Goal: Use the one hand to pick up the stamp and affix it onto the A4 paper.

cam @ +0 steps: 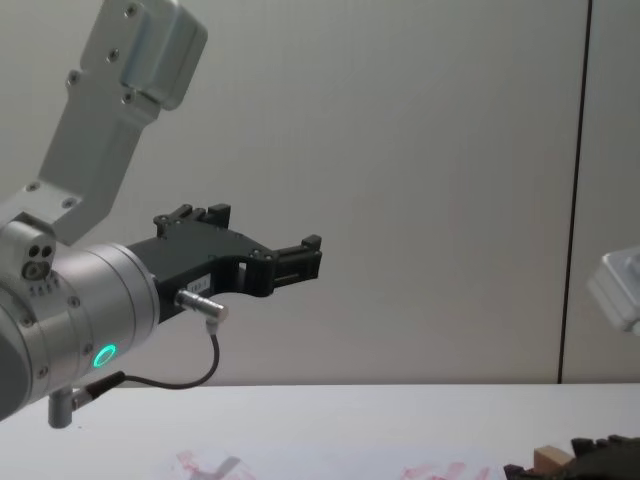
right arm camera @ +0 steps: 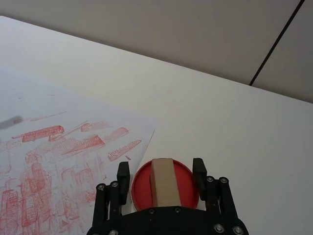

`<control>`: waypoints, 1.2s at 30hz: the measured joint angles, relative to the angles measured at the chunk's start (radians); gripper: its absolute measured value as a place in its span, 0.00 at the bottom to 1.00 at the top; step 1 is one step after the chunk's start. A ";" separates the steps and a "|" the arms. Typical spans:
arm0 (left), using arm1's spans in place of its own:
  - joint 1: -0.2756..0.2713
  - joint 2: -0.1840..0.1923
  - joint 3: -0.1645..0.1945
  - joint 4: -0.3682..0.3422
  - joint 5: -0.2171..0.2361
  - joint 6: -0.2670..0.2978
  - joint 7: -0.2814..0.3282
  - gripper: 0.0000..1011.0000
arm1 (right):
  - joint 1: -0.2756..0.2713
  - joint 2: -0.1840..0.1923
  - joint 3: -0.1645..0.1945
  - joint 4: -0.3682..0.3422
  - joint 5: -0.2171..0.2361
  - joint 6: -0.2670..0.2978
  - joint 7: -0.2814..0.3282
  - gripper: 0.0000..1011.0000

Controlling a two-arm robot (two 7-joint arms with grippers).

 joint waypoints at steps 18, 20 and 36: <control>0.000 0.000 0.000 0.000 0.000 0.000 0.000 0.99 | 0.018 -0.013 -0.006 0.027 -0.015 0.000 0.008 0.25; 0.000 0.000 0.000 0.000 0.000 0.000 0.000 0.99 | 0.018 -0.013 -0.006 0.027 -0.015 -0.001 0.008 0.23; 0.000 0.000 0.000 0.000 0.000 0.000 0.000 0.99 | 0.037 -0.037 -0.002 -0.042 0.037 -0.043 0.004 0.22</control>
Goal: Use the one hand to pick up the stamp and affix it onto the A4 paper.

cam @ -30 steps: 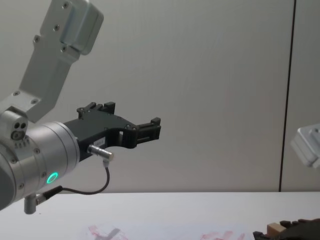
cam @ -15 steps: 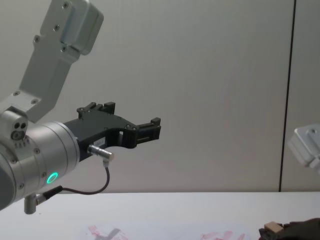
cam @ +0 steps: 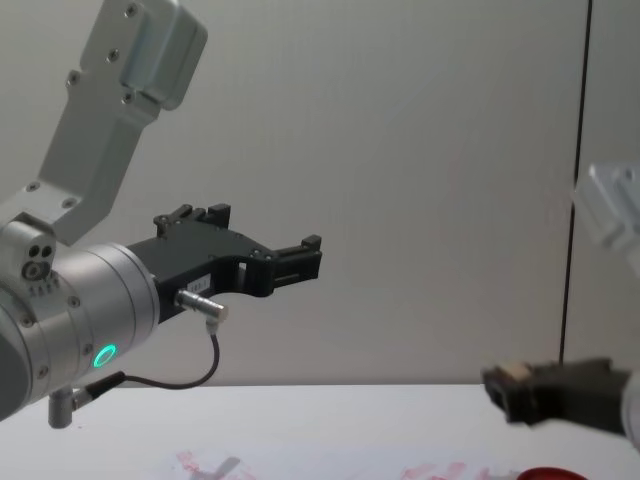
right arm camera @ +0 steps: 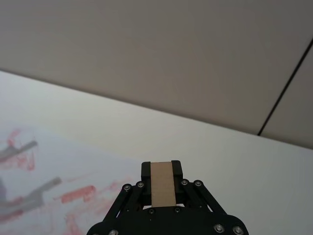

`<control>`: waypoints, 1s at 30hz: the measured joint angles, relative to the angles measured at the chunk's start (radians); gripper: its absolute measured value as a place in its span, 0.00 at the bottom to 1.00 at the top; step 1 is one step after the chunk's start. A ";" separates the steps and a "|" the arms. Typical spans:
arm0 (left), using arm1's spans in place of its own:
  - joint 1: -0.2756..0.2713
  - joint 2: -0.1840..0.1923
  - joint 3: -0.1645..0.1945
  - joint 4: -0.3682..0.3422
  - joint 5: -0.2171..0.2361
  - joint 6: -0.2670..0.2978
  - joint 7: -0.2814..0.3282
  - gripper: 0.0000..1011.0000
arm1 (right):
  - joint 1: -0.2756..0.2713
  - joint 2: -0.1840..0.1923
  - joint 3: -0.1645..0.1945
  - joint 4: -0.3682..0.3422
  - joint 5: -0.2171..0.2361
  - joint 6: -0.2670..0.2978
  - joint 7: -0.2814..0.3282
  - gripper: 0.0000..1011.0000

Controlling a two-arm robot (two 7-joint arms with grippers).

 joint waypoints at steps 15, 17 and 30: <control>0.000 0.000 0.000 0.000 0.000 0.000 0.000 0.99 | 0.070 -0.085 -0.042 -0.019 0.048 0.035 0.058 0.22; 0.000 0.000 0.000 0.000 0.000 0.000 0.000 0.99 | 0.074 -0.090 -0.047 -0.013 0.045 0.045 0.065 0.22; 0.000 0.000 0.000 0.000 0.000 0.000 0.000 0.99 | 0.082 -0.108 -0.080 0.051 -0.013 0.108 0.098 0.22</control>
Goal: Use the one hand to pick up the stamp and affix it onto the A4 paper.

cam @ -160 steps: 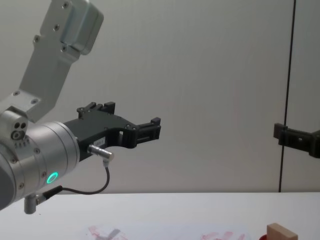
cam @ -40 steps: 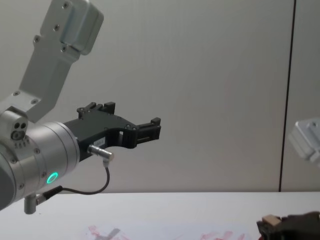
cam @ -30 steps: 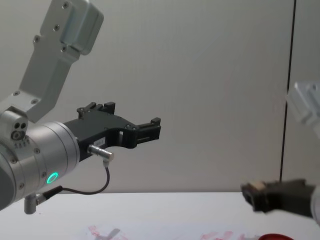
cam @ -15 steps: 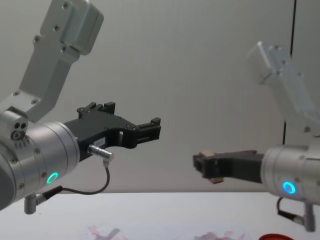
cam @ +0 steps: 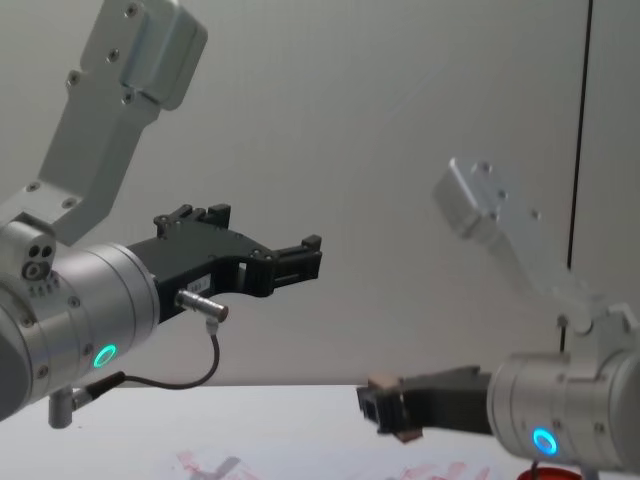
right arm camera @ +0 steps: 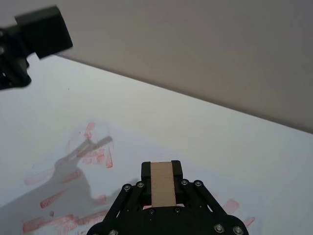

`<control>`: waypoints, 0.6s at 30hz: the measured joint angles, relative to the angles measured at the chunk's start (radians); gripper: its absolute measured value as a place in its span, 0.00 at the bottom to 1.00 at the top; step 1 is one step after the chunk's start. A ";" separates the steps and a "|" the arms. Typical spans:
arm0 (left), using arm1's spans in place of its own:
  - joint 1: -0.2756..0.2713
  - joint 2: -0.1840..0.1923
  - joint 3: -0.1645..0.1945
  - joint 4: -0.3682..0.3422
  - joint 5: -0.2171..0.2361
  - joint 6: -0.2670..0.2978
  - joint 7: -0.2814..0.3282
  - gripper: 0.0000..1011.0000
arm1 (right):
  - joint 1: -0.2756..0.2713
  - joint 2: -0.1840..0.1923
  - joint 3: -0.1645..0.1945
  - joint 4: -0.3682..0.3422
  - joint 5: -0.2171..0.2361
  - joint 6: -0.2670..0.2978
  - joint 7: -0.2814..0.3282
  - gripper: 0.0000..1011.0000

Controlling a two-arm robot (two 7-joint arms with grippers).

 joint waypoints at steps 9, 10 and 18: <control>0.000 0.000 0.000 0.000 0.000 0.000 0.000 0.99 | -0.012 0.002 -0.010 0.033 -0.018 0.013 0.007 0.22; 0.000 0.000 0.000 0.000 0.000 0.000 0.000 0.99 | -0.013 0.002 -0.011 0.035 -0.019 0.013 0.007 0.22; 0.000 0.000 0.000 0.000 0.000 0.000 0.000 0.99 | -0.023 0.001 -0.018 0.064 -0.025 0.015 0.006 0.22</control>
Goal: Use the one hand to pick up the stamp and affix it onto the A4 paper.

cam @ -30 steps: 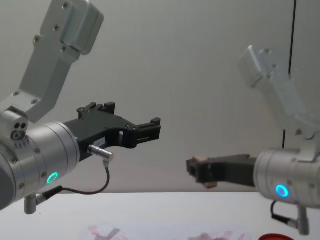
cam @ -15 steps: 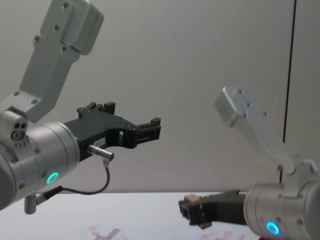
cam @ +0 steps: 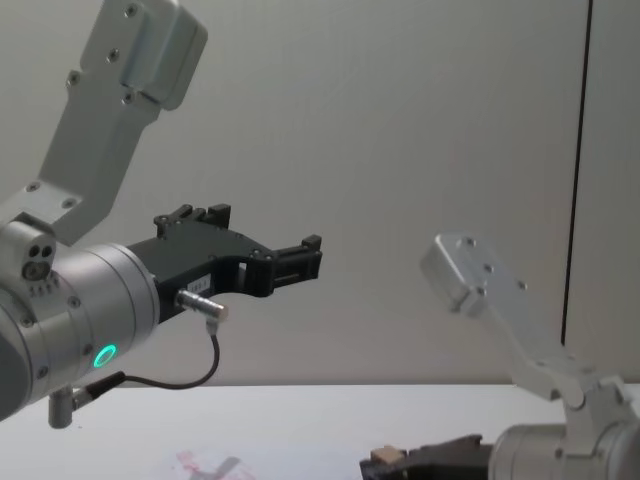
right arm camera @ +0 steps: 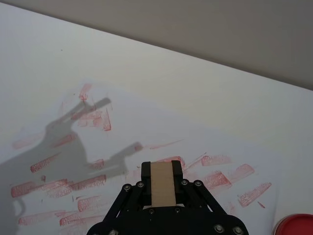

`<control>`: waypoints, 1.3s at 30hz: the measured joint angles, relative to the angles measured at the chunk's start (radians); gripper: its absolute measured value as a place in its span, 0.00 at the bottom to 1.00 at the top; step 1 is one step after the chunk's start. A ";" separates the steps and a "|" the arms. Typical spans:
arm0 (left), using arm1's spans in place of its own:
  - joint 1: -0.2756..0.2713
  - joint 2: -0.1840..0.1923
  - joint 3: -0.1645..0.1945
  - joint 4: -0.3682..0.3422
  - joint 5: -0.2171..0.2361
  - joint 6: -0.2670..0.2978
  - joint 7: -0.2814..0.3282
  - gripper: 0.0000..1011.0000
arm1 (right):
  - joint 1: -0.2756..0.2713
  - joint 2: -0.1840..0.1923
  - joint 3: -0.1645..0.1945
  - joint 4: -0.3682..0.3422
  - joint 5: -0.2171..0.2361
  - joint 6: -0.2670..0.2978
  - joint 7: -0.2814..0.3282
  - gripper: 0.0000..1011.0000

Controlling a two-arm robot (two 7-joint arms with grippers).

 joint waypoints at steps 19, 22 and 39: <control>0.000 0.000 0.000 0.000 0.000 0.000 0.000 0.99 | 0.002 -0.010 -0.009 0.056 -0.022 -0.005 -0.010 0.22; 0.000 0.000 0.000 0.000 0.000 0.000 0.000 0.99 | 0.004 -0.012 -0.009 0.061 -0.023 -0.008 -0.011 0.22; 0.000 0.000 0.000 0.000 0.000 0.000 0.000 0.99 | 0.017 -0.009 0.026 -0.043 0.056 -0.028 -0.031 0.22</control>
